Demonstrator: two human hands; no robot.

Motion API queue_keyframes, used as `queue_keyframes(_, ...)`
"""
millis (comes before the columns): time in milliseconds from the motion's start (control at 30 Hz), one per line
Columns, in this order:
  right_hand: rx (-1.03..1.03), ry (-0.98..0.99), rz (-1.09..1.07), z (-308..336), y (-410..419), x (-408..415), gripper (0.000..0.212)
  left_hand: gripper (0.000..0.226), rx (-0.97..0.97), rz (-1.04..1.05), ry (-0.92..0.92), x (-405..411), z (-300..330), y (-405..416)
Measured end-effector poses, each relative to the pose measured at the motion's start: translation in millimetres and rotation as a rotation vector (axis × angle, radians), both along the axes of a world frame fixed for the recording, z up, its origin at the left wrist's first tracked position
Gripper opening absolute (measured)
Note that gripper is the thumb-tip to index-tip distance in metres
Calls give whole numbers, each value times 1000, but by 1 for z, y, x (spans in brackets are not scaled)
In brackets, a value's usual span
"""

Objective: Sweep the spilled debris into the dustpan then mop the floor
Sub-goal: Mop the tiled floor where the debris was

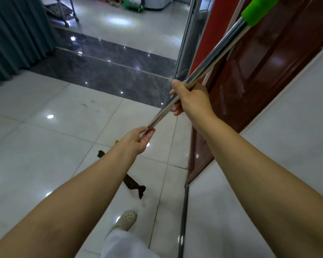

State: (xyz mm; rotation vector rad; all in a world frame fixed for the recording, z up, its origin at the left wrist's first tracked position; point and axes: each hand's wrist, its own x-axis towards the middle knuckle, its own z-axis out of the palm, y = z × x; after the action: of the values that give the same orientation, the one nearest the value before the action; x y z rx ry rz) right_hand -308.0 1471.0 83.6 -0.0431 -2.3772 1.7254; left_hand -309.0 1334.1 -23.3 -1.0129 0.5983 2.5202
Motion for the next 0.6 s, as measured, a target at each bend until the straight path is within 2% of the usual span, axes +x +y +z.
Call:
queue_keyframes(133, -6, -136, 113, -34, -17, 1, 16, 40, -50, 25, 0, 5, -21, -15)
queue_keyframes(233, 24, -261, 182, -65, -24, 6, 18, 40, -90, 14, -30, 10, -42, -17)
queue_keyframes(367, 8, -389, 314, -104, -26, 17, 6, 37, -100, -13, -85, 15, -75, -14)
queue_keyframes(467, -66, -506, 367, -132, -21, 26, 9, 23, -116, -22, -151, 21, -96, -9)
queue_keyframes(600, -215, -703, 338, -155, -11, 40, 29, 12, -103, -71, -203, 34, -121, 3)
